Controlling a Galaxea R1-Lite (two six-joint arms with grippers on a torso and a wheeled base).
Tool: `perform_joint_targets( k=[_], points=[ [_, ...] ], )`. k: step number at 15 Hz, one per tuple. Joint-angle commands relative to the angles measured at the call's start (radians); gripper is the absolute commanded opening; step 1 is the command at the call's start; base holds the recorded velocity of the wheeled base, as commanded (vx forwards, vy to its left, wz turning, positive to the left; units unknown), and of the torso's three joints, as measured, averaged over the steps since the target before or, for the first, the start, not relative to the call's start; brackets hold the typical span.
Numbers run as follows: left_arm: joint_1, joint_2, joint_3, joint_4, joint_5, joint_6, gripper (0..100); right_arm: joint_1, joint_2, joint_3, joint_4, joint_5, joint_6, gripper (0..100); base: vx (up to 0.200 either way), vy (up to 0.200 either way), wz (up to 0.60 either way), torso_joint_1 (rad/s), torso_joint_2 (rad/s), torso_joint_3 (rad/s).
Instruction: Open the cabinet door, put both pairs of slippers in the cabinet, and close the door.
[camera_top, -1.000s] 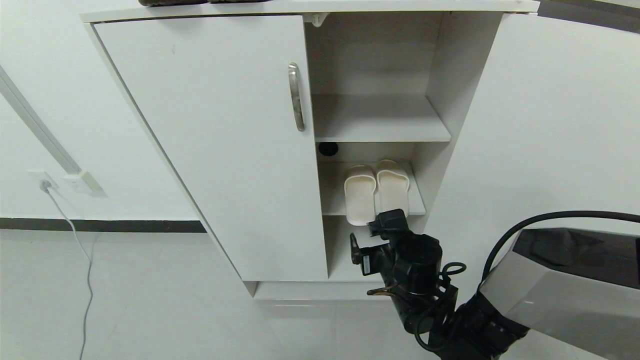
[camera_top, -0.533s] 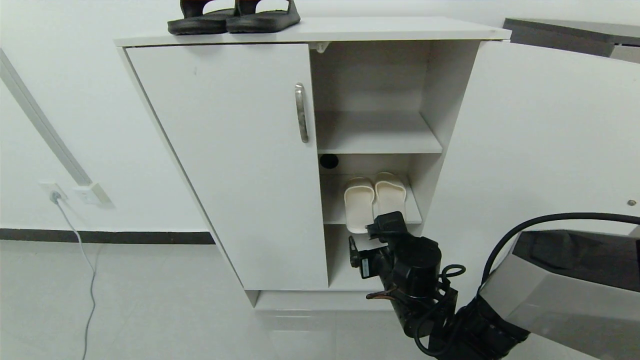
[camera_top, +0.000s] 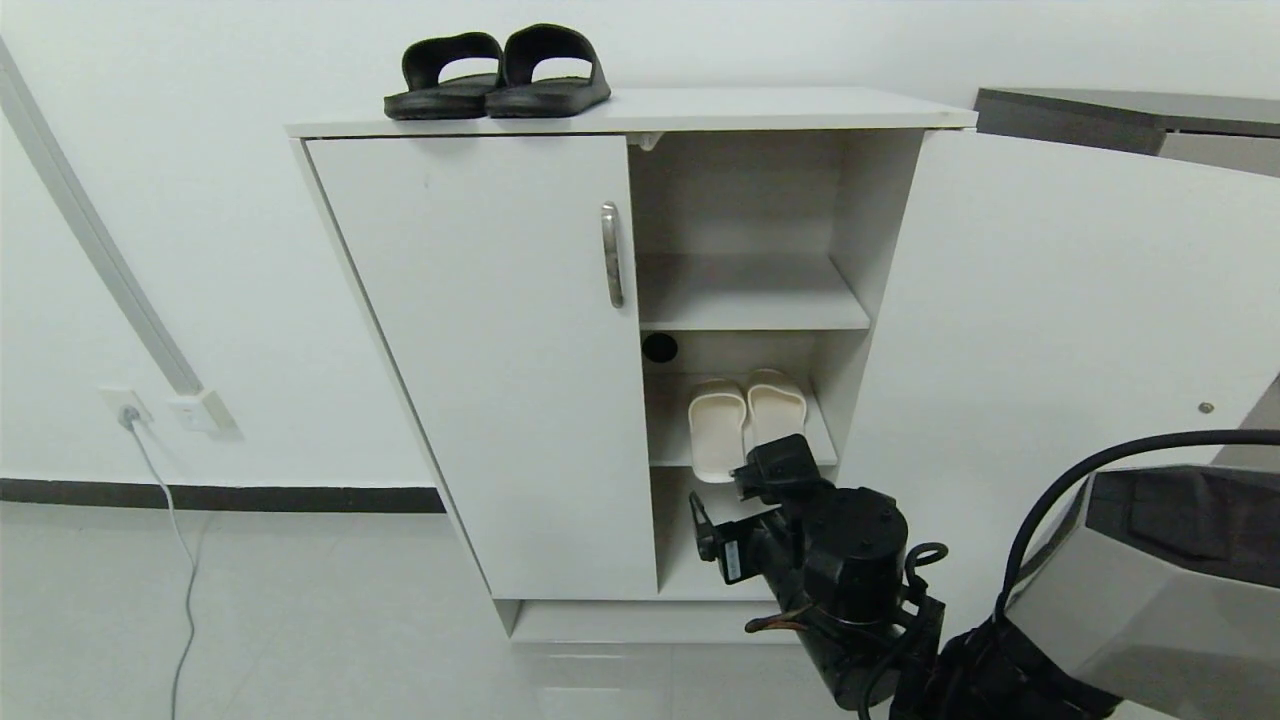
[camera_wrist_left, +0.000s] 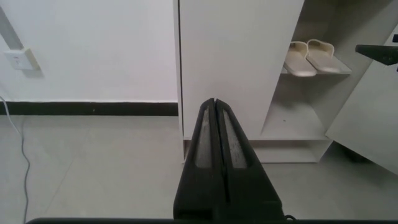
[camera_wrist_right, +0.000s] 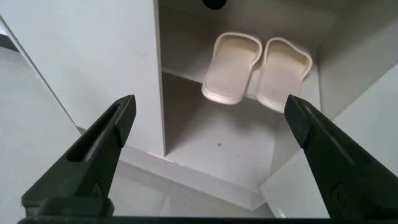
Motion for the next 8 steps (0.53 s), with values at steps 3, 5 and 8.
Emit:
perform_joint_targets(
  k=[3,5,8],
  points=[
    [0.001,0.002,0.0,0.0,0.0,-0.001,0,0.002,-0.008,0.006,0.0,0.001,0.0,100,0.0,0.0,0.0,0.0,0.0,0.0],
    [0.0,0.002,0.0,0.001,-0.003,-0.001,0,0.002,-0.008,0.006,0.0,0.001,0.0,100,0.0,0.0,0.0,0.0,0.0,0.0],
    [0.001,0.002,0.0,0.0,0.0,-0.004,0,-0.018,-0.003,0.003,0.0,0.001,0.001,100,0.0,0.067,0.0,0.001,0.0,0.002]
  ],
)
